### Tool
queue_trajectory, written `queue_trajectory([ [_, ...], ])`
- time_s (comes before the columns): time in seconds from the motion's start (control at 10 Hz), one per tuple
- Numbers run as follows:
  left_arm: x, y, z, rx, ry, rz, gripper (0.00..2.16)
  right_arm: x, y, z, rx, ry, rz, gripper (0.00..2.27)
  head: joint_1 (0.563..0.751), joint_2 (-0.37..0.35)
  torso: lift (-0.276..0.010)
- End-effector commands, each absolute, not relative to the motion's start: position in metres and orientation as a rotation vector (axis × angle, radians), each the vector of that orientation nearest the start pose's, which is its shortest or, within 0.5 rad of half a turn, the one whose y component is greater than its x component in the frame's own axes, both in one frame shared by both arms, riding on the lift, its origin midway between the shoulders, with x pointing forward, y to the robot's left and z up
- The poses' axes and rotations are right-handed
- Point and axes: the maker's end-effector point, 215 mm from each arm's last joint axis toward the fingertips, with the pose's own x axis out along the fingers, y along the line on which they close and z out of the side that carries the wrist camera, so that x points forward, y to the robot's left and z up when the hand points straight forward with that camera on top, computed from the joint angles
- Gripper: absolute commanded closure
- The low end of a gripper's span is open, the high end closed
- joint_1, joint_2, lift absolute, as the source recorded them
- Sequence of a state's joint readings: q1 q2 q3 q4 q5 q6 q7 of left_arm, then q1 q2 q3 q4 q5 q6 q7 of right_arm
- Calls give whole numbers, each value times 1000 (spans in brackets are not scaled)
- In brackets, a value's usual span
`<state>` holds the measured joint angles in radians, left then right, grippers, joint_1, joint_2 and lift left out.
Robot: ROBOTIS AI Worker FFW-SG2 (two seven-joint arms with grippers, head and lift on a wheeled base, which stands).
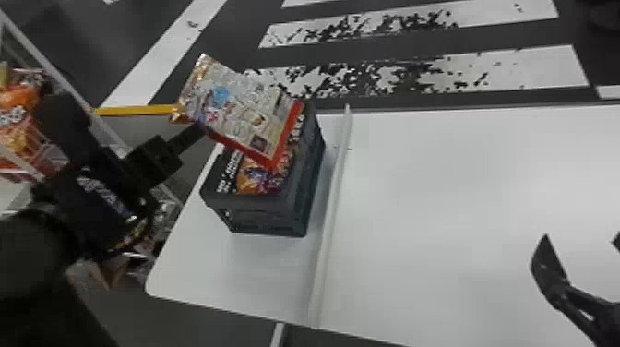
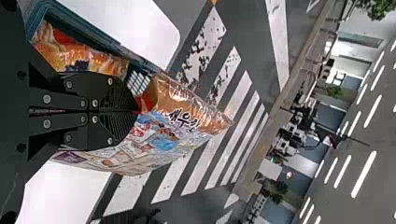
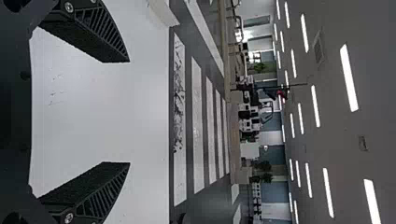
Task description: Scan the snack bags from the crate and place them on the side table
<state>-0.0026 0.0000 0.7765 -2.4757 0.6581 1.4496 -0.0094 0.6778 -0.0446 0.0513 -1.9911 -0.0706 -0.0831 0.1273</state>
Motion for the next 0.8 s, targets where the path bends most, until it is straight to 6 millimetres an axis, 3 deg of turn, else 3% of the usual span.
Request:
queue_trajectory([
  [0.0,426,376,-231,-459,379,22,2142,373,-177,-415,73,174,183,87,695,307,-94],
  [0.3,421,310,-242,-526,426,-202,2138,372,-180,-413,77,169,171,90,695,250,-94],
  [0.5,424,250,-268,-583,508,-365,2138,371,-183,-409,75,154,157,90,695,172,-94],
  [0.7,426,198,-306,-611,616,-465,2142,372,-189,-399,79,120,140,90,695,75,-94],
])
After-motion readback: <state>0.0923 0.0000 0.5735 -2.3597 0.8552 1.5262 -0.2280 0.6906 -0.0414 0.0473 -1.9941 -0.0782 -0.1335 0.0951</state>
